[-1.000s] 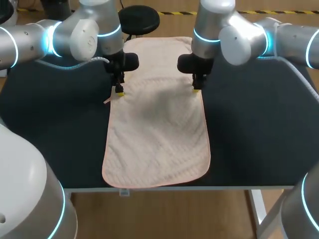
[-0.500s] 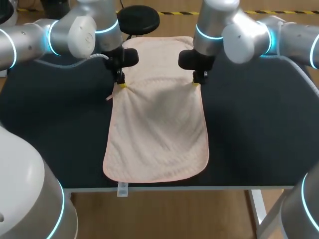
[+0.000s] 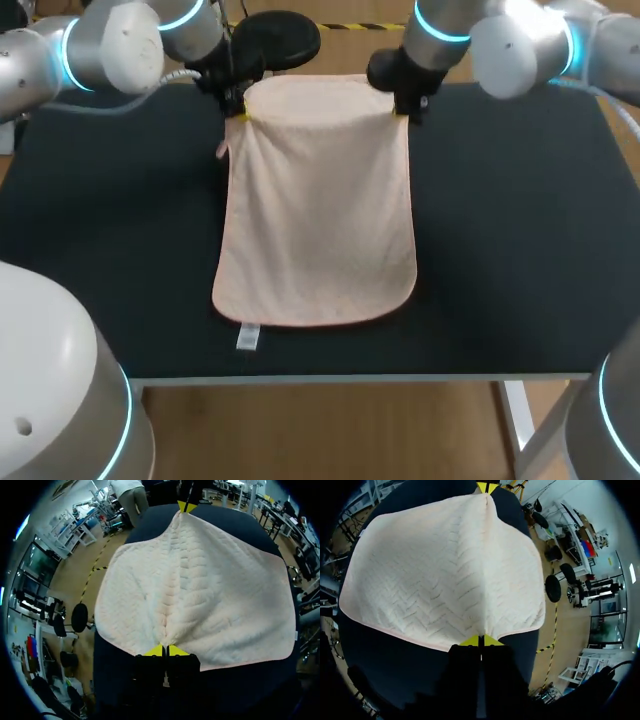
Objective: Fold the towel
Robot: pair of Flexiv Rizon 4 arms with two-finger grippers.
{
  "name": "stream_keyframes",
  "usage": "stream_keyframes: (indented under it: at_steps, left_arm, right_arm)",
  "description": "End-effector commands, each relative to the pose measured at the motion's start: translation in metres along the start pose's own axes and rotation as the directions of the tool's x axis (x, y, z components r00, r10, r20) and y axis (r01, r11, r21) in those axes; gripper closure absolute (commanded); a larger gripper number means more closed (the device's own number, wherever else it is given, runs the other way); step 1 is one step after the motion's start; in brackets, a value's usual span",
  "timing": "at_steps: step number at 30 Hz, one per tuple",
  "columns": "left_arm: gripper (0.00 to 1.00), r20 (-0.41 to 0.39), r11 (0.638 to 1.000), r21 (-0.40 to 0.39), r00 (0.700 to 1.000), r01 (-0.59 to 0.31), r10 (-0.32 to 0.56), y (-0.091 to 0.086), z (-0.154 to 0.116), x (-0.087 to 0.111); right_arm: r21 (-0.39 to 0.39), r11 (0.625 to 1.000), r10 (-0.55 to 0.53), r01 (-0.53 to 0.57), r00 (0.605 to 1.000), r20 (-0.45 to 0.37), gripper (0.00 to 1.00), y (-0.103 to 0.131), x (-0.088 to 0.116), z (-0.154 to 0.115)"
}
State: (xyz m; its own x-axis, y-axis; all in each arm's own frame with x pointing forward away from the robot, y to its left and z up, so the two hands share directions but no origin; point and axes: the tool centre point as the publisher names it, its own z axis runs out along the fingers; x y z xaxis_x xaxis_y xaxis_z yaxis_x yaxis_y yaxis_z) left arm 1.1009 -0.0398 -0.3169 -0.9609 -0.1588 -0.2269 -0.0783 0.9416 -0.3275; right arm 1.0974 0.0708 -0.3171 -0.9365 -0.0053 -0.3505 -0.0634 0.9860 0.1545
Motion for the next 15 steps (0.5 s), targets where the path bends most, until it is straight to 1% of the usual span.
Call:
stream_keyframes:
  at_steps: [1, 6, 8, 9, 10, 12, 14, 15]
  left_arm:
    - [1.0, 0.149, 1.0, 0.015, 0.988, 0.024, -0.026, -0.007, -0.071, -0.013]
    - [1.0, 0.305, 0.997, 0.045, 0.949, 0.064, -0.075, -0.02, -0.119, -0.047]
    - [1.0, 0.356, 0.996, 0.065, 0.931, 0.062, -0.081, -0.025, -0.136, -0.059]
    - [1.0, 0.387, 0.997, 0.06, 0.919, 0.054, -0.073, -0.028, -0.143, -0.065]
    - [1.0, 0.407, 0.996, 0.072, 0.91, 0.057, -0.081, -0.032, -0.152, -0.073]
    - [1.0, 0.453, 0.997, 0.064, 0.889, 0.039, -0.064, -0.037, -0.163, -0.084]
    - [1.0, 0.482, 0.996, 0.076, 0.873, 0.039, -0.072, -0.042, -0.173, -0.097]
    - [1.0, 0.504, 0.997, 0.075, 0.862, 0.024, -0.058, -0.046, -0.178, -0.102]
  right_arm:
    - [-0.02, 1.0, -0.008, 0.01, 0.998, 0.056, 1.0, -0.004, -0.021, -0.067]
    - [-0.051, 0.999, -0.007, 0.016, 0.986, 0.167, 1.0, 0.0, -0.056, -0.112]
    - [-0.064, 0.998, -0.002, 0.014, 0.982, 0.189, 1.0, 0.001, -0.069, -0.128]
    - [-0.062, 0.998, -0.005, 0.019, 0.977, 0.215, 1.0, 0.001, -0.075, -0.136]
    - [-0.066, 0.998, -0.008, 0.025, 0.971, 0.238, 1.0, 0.002, -0.083, -0.145]
    - [-0.065, 0.997, -0.015, 0.035, 0.96, 0.28, 1.0, 0.003, -0.095, -0.156]
    - [-0.071, 0.997, -0.019, 0.044, 0.947, 0.322, 1.0, 0.005, -0.108, -0.17]
    - [-0.07, 0.996, -0.023, 0.05, 0.939, 0.342, 1.0, 0.006, -0.114, -0.176]
